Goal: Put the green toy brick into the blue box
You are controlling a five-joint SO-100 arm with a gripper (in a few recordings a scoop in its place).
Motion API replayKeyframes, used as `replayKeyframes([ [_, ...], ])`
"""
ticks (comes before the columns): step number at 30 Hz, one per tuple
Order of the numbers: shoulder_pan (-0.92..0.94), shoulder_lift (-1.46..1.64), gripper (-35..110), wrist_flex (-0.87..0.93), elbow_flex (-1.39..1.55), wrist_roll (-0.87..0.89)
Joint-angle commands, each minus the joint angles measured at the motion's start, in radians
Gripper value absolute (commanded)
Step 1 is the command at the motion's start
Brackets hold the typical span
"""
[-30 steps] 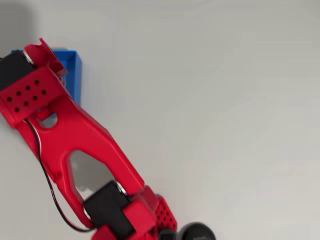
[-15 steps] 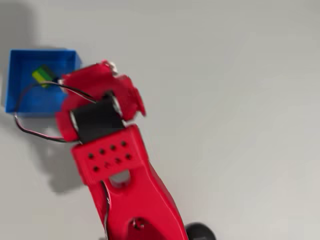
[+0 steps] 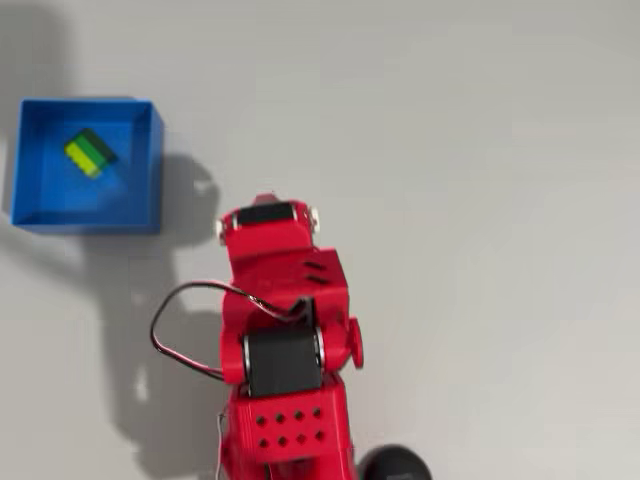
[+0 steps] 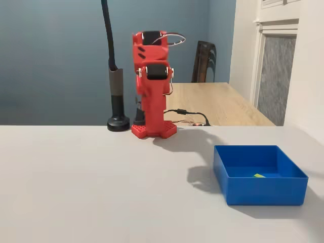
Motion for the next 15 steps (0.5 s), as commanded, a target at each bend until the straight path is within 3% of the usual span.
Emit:
replayKeyframes([
  [1, 0.028, 0.170, 0, -0.015, 0.103, -0.012],
  [15, 0.051, 0.371, 0, -0.015, 0.298, 0.015],
])
